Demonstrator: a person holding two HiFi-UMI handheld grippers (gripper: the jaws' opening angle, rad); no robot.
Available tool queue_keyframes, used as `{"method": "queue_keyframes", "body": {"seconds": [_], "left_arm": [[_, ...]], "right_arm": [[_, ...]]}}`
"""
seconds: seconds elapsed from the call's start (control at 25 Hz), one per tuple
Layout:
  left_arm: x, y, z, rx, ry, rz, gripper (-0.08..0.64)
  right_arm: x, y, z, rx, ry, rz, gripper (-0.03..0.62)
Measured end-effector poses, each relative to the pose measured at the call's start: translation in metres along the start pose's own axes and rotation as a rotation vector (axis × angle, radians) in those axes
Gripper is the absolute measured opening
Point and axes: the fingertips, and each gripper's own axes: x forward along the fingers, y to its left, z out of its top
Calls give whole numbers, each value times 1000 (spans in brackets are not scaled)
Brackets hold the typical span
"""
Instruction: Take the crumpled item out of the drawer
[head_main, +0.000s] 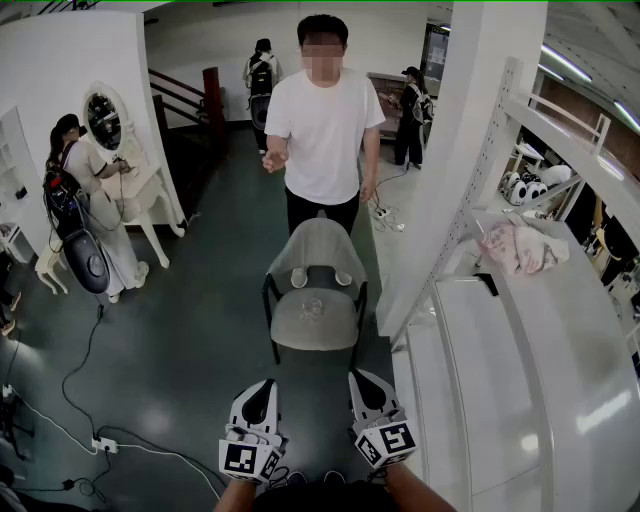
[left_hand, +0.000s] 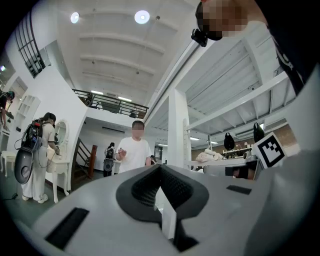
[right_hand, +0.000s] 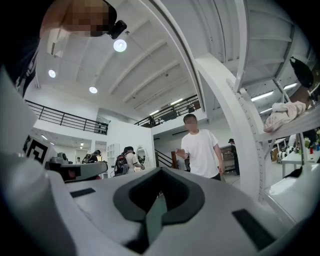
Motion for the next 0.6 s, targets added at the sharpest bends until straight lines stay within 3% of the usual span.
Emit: {"method": "queue_keyframes", "body": {"seconds": [0.6], "left_arm": [[9,8,-7,15,6,8,25]], "right_arm": [[10,11,-2,-62,-27,50,25]]}}
